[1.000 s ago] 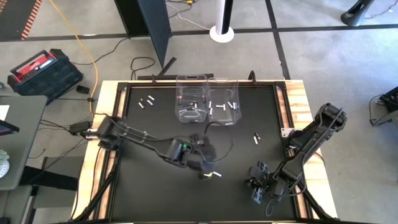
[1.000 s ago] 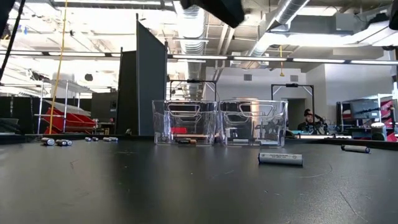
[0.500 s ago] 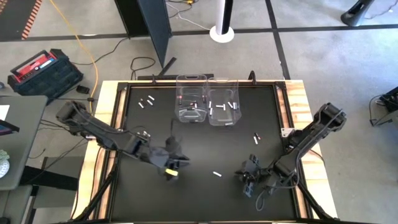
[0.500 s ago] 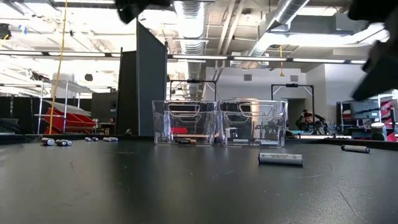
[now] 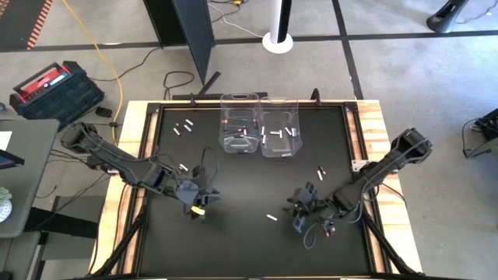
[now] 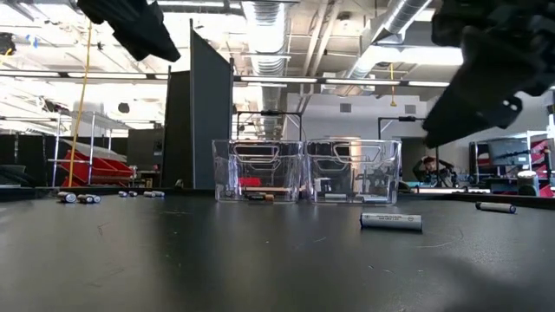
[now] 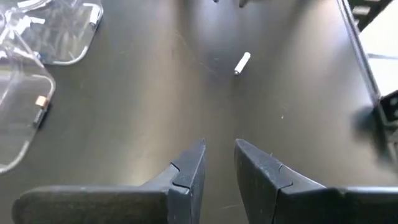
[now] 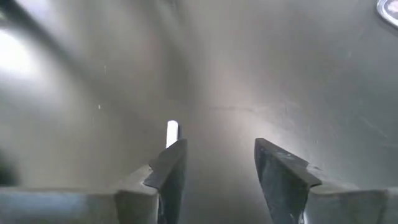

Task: Sort batteries
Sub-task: Put the white battery into the right transparent bin

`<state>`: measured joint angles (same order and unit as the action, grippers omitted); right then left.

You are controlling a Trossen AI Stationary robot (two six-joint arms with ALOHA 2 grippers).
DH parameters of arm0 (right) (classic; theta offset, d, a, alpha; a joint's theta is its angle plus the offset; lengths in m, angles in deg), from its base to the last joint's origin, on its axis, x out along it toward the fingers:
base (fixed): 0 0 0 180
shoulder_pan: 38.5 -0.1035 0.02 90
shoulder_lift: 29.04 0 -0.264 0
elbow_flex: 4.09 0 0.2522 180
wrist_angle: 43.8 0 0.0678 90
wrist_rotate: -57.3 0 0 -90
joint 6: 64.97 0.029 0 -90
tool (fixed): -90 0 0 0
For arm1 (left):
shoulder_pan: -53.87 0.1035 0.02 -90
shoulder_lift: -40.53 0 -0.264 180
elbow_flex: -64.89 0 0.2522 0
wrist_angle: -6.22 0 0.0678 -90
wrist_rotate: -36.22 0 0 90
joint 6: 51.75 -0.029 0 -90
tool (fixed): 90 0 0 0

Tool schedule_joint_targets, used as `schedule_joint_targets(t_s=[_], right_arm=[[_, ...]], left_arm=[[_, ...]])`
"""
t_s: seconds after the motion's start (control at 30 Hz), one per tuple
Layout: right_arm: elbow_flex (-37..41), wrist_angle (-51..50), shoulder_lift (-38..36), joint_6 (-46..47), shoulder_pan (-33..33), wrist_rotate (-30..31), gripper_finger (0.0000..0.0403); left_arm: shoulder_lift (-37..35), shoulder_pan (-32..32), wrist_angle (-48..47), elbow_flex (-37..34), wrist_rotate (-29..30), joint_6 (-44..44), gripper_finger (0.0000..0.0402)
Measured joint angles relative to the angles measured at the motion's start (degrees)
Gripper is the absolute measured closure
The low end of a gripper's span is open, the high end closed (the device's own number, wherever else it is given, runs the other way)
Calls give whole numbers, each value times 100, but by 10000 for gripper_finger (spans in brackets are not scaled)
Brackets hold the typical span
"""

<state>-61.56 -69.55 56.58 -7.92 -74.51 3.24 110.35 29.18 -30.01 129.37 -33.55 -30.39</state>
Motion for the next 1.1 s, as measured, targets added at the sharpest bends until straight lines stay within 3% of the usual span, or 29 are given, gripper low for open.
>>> schedule_joint_targets(t_s=[0.2, 0.33, 0.4, 0.53, 0.77, 1.1], right_arm=[[0, 489, 0, -396, -73, 55, 205], [0, 721, 120, -467, -378, 655, 211], [0, 900, 367, -465, -541, 932, 213], [-35, 1576, 1185, -463, -592, 896, 215], [-499, 1638, 2295, -373, -461, 1010, 215], [-708, 1784, 2955, -362, -351, 1206, 216]], left_arm=[[34, 0, 11, 2, 4, -335, 319], [42, 0, 3, 2, 7, -465, 319], [37, 0, 18, 2, 7, -465, 319], [40, 0, 38, 2, 11, -562, 319], [40, 0, 53, 2, 11, -611, 319], [40, 1, 49, 4, 9, -618, 319]])
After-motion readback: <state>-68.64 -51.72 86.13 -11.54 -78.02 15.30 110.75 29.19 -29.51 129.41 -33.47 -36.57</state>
